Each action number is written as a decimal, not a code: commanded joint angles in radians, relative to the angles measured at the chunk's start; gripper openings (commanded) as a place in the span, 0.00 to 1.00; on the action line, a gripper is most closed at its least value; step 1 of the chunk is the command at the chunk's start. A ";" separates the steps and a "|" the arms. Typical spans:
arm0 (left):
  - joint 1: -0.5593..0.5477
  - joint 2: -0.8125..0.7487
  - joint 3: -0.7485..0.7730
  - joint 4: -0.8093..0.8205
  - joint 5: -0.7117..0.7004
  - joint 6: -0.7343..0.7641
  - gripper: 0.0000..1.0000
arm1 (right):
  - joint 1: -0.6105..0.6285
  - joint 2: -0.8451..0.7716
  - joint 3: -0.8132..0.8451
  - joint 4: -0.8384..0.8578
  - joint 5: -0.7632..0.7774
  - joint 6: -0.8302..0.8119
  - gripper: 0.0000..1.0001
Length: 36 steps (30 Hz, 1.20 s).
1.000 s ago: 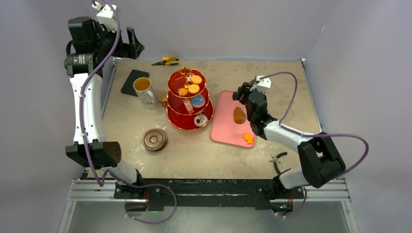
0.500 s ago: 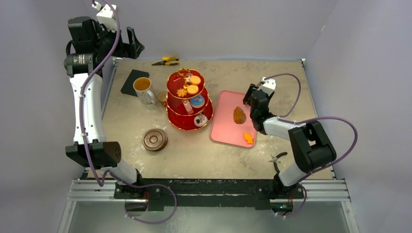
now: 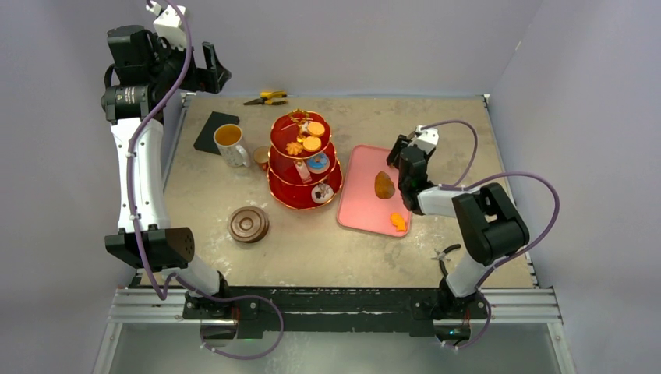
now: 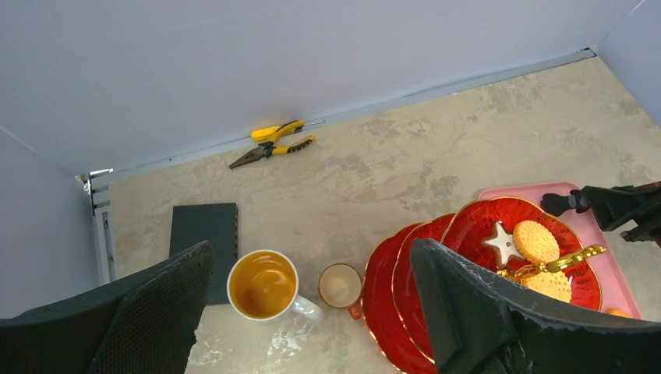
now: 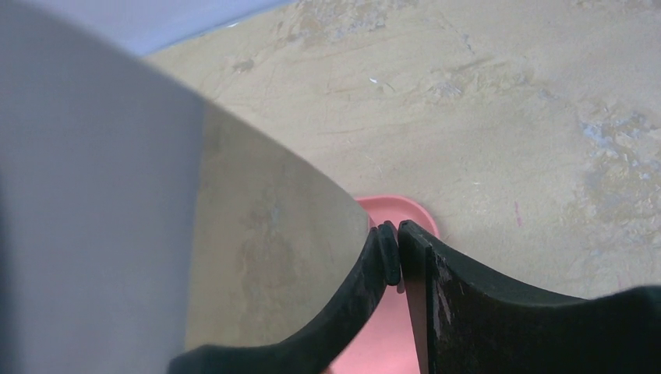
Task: Serve the afternoon tea
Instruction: Pick up the desert from the tray.
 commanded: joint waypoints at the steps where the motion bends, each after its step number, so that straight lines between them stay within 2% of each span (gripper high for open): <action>1: 0.012 -0.010 0.041 0.013 0.012 0.008 0.96 | -0.006 0.013 0.026 0.088 0.000 0.015 0.63; 8: 0.012 -0.009 0.042 0.013 0.012 0.006 0.96 | -0.005 0.025 0.040 0.082 0.008 -0.020 0.53; 17: 0.012 -0.012 0.042 0.010 0.005 0.011 0.96 | 0.019 0.043 0.079 0.031 0.032 -0.042 0.45; 23: 0.012 -0.013 0.037 0.009 0.008 0.012 0.96 | 0.046 -0.091 0.044 0.019 0.007 -0.059 0.44; 31: 0.012 -0.016 0.029 0.016 0.010 0.008 0.96 | 0.221 -0.290 -0.044 -0.033 -0.040 0.013 0.44; 36: 0.012 -0.018 0.030 0.017 0.014 0.003 0.96 | 0.307 -0.285 -0.069 0.017 -0.079 0.073 0.43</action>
